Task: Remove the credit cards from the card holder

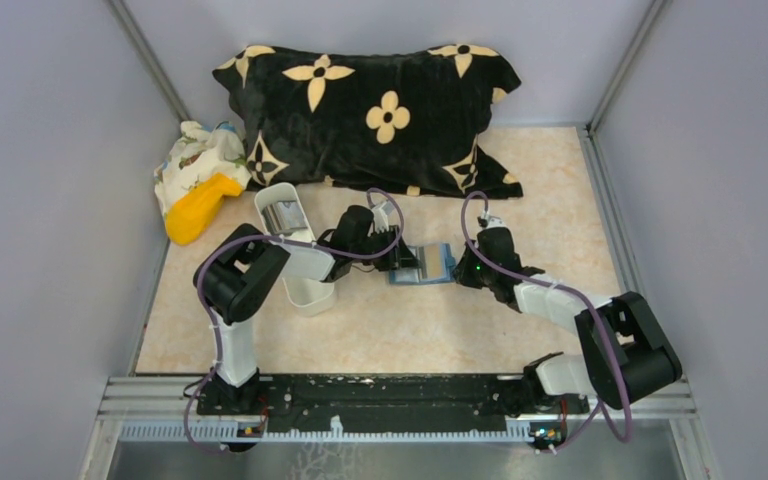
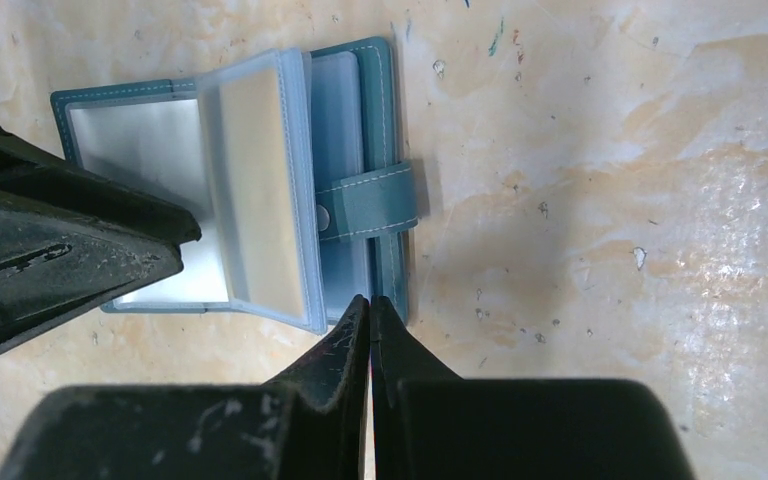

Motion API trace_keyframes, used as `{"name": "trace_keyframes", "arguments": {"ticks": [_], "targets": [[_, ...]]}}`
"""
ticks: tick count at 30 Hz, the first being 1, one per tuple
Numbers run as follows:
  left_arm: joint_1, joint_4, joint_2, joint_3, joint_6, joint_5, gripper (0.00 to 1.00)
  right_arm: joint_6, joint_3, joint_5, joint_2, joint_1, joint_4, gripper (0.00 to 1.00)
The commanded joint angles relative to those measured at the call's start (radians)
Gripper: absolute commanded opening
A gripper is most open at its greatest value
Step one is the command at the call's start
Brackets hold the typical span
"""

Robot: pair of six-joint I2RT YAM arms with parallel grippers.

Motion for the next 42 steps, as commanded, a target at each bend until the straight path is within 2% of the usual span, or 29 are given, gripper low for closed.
{"name": "trace_keyframes", "arguments": {"ticks": [1,10,31,42], "targets": [[0.005,-0.025,-0.003,0.009,0.033,-0.010,0.36,-0.016,0.053,-0.004,-0.009,0.007,0.023,0.00],[0.005,-0.029,0.034,0.029,0.034,0.000,0.36,-0.022,0.071,-0.025,-0.044,0.007,0.018,0.00],[0.009,-0.047,0.055,0.031,0.036,0.009,0.35,-0.004,0.074,-0.146,0.053,0.014,0.125,0.00],[0.009,-0.041,0.055,0.025,0.034,0.016,0.35,-0.010,0.137,-0.150,0.053,0.048,0.110,0.00]]}}
